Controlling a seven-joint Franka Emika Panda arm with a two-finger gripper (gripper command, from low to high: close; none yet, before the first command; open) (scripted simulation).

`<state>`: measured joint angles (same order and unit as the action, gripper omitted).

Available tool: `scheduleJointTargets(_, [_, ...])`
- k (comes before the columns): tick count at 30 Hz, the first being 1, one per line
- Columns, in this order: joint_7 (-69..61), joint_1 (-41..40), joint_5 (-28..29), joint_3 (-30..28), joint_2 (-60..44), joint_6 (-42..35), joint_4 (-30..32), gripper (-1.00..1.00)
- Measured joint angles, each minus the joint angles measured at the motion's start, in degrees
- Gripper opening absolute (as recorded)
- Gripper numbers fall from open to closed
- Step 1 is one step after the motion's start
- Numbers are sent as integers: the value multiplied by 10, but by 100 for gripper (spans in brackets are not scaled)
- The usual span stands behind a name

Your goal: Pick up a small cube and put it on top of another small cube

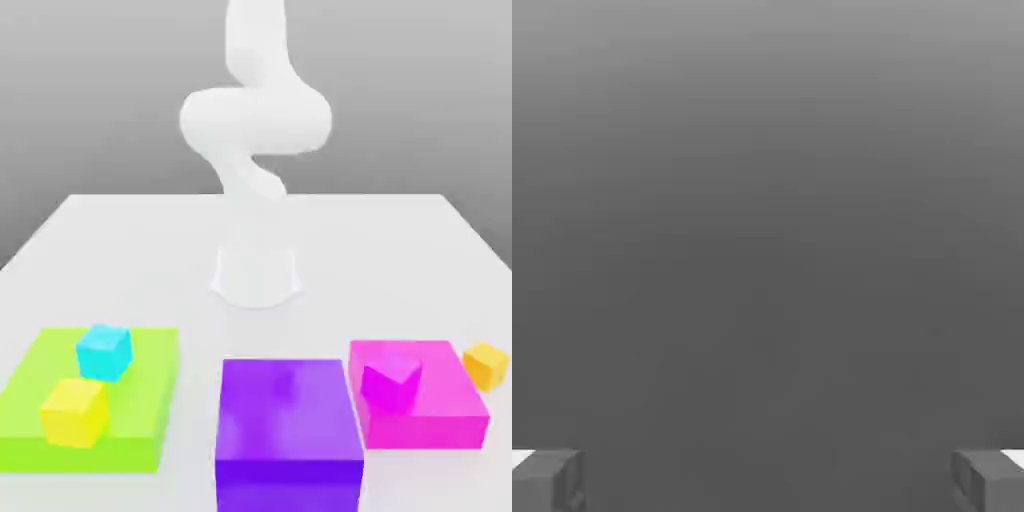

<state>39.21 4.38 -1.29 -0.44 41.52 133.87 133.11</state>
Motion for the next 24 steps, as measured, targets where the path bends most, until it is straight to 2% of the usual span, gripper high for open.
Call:
scheduleJointTargets(7, [-185, 125, -31, -8, -123, 59, 38, 0])
scheduleJointTargets(16, [-414, 250, -66, 20, -278, 132, 85, 0])
scheduleJointTargets(24, [-579, 342, -43, 72, -413, 201, 128, 0])
